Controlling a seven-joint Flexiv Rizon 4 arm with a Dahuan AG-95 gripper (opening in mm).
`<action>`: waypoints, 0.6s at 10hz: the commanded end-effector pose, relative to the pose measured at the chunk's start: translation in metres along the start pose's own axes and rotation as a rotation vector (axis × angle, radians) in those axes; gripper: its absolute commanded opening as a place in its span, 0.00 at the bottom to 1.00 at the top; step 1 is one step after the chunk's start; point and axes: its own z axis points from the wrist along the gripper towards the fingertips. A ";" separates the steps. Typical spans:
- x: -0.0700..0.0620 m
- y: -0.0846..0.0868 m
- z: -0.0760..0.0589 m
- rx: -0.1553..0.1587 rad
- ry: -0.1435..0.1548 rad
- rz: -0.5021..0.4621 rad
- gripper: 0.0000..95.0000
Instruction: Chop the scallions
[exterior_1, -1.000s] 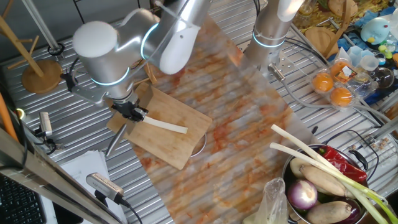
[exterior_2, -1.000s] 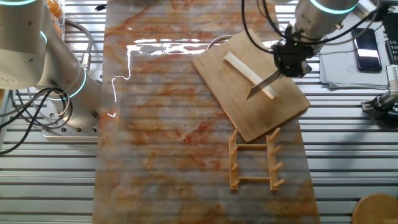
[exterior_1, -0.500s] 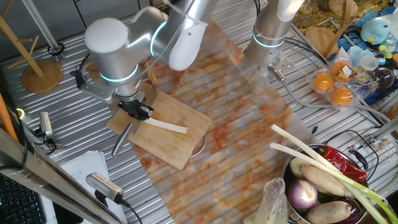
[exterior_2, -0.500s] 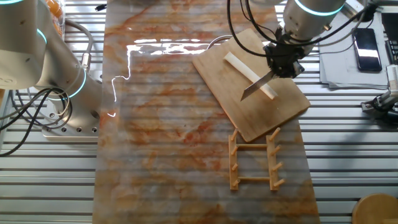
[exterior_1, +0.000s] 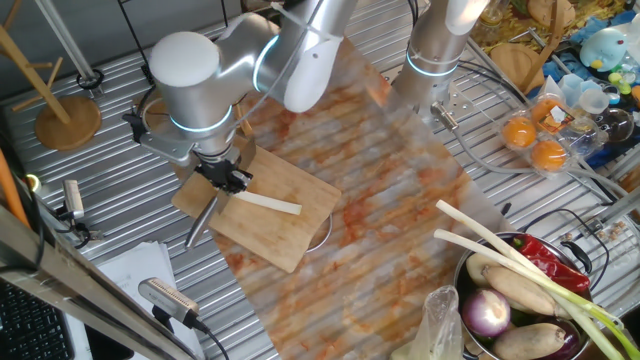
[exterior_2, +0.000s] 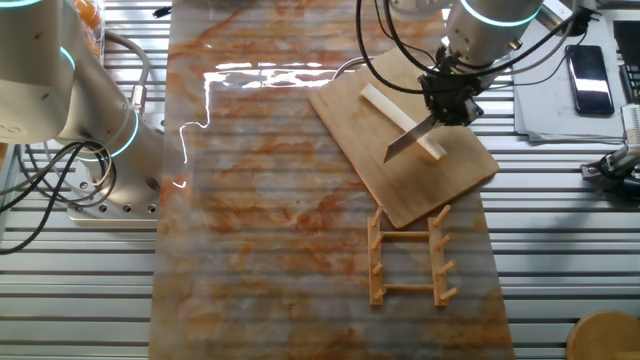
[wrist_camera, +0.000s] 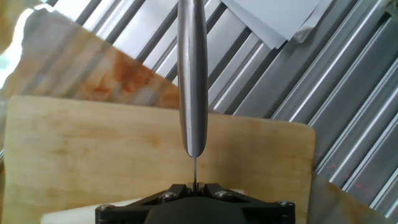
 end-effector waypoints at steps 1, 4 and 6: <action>0.001 0.000 0.003 0.002 -0.003 -0.001 0.00; 0.004 0.000 0.007 0.003 -0.006 -0.004 0.00; 0.011 0.001 0.011 0.005 -0.010 -0.006 0.00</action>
